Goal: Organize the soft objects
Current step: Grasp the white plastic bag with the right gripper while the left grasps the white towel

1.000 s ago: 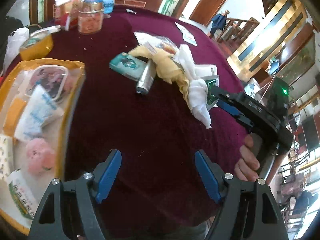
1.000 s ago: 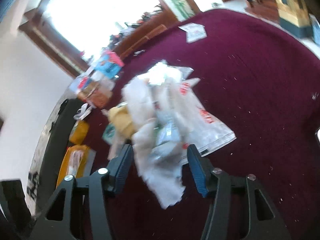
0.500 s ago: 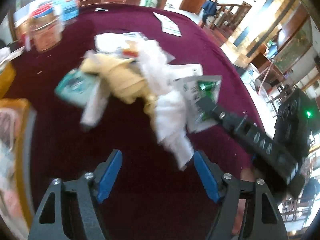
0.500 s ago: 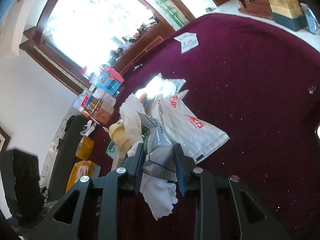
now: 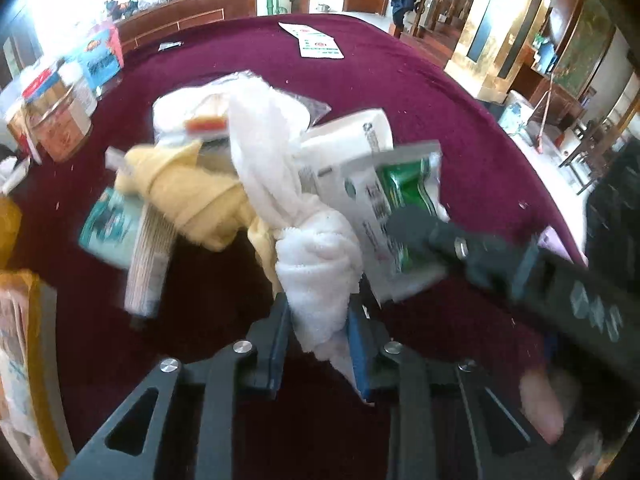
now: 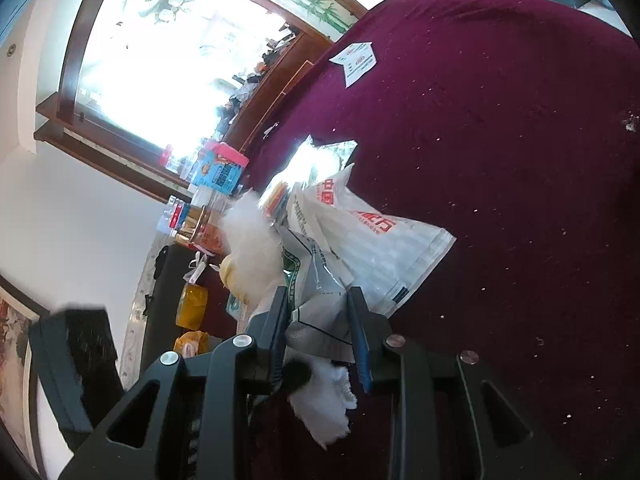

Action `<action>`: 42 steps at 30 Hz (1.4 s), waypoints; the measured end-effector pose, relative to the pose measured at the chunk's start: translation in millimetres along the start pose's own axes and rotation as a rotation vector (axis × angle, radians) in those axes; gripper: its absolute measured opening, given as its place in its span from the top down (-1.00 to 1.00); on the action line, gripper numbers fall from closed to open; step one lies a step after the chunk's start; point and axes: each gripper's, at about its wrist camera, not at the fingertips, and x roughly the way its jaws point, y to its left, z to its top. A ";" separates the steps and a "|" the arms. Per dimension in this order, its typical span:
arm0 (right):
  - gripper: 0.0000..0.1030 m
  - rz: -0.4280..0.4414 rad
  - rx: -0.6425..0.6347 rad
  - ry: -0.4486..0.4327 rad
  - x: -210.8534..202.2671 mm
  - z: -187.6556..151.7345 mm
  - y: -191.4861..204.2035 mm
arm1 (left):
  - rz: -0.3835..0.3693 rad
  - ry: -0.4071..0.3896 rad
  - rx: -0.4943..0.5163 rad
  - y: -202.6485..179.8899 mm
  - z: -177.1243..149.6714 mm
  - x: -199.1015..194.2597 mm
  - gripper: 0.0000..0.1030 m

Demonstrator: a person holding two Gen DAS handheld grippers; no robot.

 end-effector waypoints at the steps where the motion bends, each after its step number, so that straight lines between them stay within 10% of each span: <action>1: 0.47 -0.004 -0.004 0.002 0.6 -0.3 0.7 | -0.016 -0.001 -0.005 3.8 -5.4 -4.7 0.47; 7: 0.47 0.001 -0.036 0.022 4.5 -2.3 7.6 | -0.086 0.042 -0.044 40.3 -51.1 -38.3 0.42; 13: 0.47 -0.020 -0.085 0.046 10.9 -5.9 16.2 | -0.097 0.060 -0.099 62.5 -74.3 -51.5 -0.37; 22: 0.47 -0.048 -0.135 0.061 17.4 -9.3 24.4 | -0.174 0.057 -0.268 89.3 -61.5 -42.5 -0.36; 29: 0.47 -0.027 -0.198 0.042 12.7 -14.4 35.3 | -0.139 0.095 -0.332 95.6 -59.4 -26.8 0.22; 42: 0.46 0.150 -0.267 0.047 -18.5 -71.4 98.5 | -0.327 -0.099 -0.399 149.2 -133.0 -157.8 0.21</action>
